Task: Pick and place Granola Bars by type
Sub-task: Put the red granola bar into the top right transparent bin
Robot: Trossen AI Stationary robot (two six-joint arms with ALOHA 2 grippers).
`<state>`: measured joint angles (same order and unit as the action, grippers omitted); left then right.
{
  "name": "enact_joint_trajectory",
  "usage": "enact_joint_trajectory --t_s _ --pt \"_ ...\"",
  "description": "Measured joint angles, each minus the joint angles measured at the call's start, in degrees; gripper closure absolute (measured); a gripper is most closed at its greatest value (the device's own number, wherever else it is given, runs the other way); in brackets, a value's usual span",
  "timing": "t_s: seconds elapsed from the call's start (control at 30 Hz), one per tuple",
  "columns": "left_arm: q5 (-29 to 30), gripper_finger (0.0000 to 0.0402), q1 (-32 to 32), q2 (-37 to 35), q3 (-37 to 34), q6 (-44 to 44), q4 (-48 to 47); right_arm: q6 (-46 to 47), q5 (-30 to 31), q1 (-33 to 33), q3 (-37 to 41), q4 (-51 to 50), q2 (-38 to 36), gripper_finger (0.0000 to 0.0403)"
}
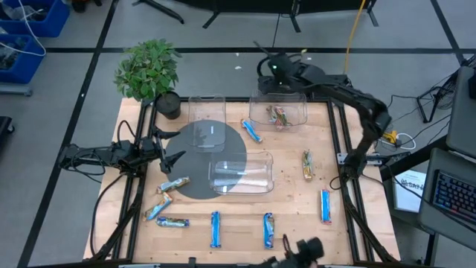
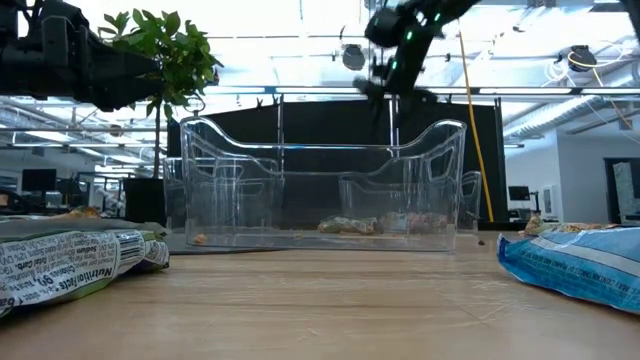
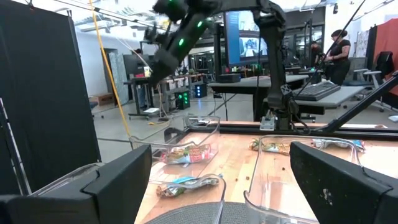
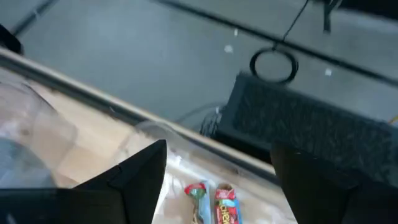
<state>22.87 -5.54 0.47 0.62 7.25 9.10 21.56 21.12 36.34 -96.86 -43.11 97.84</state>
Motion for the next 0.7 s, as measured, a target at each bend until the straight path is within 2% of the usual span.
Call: enact_joint_trajectory --t_s 0.2,0.47,0.6,0.7 --pt "0.0 0.0023 0.0 0.0 0.0 0.0 0.0 -1.2 8.7 -4.3 0.0 -0.1 -7.7 0.0124" --pt "0.0 0.0023 0.0 0.0 0.0 0.0 0.0 -1.3 16.3 -12.3 0.0 -3.9 -14.7 0.0135" --pt "0.0 0.0023 0.0 0.0 0.0 0.0 0.0 -2.2 17.7 -17.0 0.0 -6.6 -17.1 0.0141" --pt "0.0 0.0023 0.0 0.0 0.0 0.0 0.0 -6.3 15.0 -20.6 0.0 -7.7 -18.9 0.0144"
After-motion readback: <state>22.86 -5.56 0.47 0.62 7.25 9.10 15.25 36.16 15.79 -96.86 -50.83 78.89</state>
